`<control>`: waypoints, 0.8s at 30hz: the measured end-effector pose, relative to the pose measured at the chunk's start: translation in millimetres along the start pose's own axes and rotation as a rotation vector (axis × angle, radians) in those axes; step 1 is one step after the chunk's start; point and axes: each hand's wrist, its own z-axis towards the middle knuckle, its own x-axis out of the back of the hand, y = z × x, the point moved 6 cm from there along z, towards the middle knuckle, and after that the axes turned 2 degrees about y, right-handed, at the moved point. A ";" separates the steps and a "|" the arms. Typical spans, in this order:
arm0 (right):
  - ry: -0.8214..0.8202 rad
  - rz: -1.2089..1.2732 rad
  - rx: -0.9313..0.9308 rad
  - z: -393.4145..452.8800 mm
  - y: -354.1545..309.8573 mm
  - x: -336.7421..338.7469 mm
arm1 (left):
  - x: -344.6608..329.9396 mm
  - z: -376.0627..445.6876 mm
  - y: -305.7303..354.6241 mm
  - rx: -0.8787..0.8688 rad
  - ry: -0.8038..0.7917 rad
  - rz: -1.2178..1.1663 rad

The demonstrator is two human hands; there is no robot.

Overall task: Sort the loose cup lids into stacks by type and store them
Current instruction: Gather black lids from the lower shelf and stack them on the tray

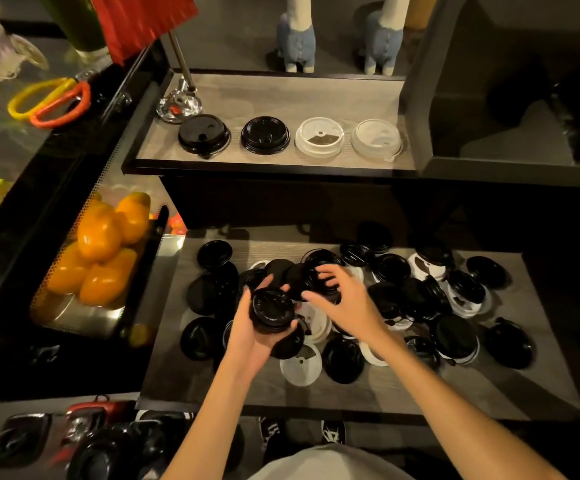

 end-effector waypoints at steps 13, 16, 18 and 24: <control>-0.194 -0.395 -0.015 67.4 42.9 1.8 | 3.0 -13.9 11.7 0.015 -0.048 0.058; -0.183 -0.199 0.159 55.9 16.2 19.9 | -5.8 -17.7 15.8 0.022 -0.062 0.123; -0.239 -0.086 0.256 44.8 -11.1 31.4 | -12.8 -21.6 19.5 0.022 -0.088 0.143; -0.460 -0.104 0.431 28.5 -78.4 45.6 | -38.1 -30.0 20.1 0.037 -0.175 0.307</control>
